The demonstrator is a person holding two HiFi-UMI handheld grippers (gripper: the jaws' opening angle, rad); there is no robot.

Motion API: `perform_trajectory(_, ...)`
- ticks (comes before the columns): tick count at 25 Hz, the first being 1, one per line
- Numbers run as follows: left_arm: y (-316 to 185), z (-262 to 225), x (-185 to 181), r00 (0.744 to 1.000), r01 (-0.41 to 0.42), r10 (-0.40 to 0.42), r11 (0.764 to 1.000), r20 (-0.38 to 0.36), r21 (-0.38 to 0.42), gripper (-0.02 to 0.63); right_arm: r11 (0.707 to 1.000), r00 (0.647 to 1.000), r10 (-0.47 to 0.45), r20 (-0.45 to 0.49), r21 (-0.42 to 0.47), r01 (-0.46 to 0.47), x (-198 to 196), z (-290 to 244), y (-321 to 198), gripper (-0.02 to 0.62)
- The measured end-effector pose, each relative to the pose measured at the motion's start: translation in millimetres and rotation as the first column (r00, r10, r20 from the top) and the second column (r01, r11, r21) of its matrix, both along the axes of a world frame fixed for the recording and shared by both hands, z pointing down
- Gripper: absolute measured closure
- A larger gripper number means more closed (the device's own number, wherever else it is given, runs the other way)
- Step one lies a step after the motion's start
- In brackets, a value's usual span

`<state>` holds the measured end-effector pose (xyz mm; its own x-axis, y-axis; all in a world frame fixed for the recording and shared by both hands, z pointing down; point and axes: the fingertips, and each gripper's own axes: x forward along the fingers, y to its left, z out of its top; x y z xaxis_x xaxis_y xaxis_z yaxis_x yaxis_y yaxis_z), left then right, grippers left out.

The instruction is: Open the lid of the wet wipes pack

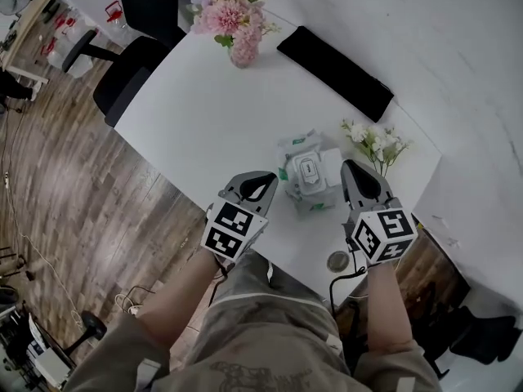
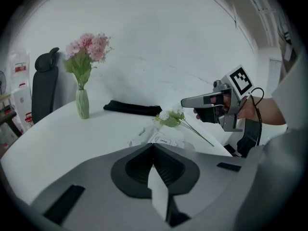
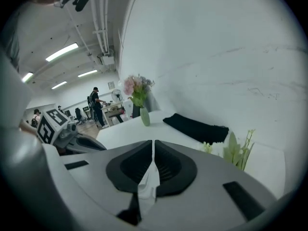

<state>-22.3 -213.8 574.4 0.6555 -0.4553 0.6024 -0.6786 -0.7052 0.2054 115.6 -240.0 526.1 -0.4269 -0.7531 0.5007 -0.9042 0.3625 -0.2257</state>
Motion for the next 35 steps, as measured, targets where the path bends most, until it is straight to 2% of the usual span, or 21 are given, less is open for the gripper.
perform_trajectory(6,-3.7,-72.2,-13.3,0.999,0.022,-0.018,0.994,-0.042,0.108,0.589,0.99,0.999,-0.019,0.047,0.138,0.013,-15.3,-86.7,10.9,0.557)
perform_trajectory(11,0.4,-133.1,-17.7,0.997,0.028,-0.014,0.98,-0.074,0.199,0.589,0.967,0.997,-0.059,0.057,0.249,0.043,-20.4,-150.1,29.8,0.557)
perform_trajectory(20,25.9,-224.5,-20.1,0.991,0.025,0.021,0.945,-0.136,0.325,0.589,0.927,0.993,-0.109,0.052,0.366,0.083,-33.5,-233.6,77.5,0.557)
perform_trajectory(25,43.5,-260.9,-20.7,0.988,0.014,0.047,0.921,-0.148,0.388,0.589,0.911,0.989,-0.141,0.04,0.397,0.113,-41.5,-258.5,104.2,0.557)
perform_trajectory(30,61.3,-282.5,-20.6,0.988,0.005,0.062,0.898,-0.138,0.44,0.589,0.911,0.988,-0.154,0.018,0.389,0.136,-44.2,-261.6,123.3,0.558)
perform_trajectory(35,78.3,-286.7,-21.6,0.989,-0.003,0.067,0.896,-0.129,0.444,0.589,0.914,0.99,-0.143,0.009,0.384,0.129,-41.5,-257.4,131.4,0.558)
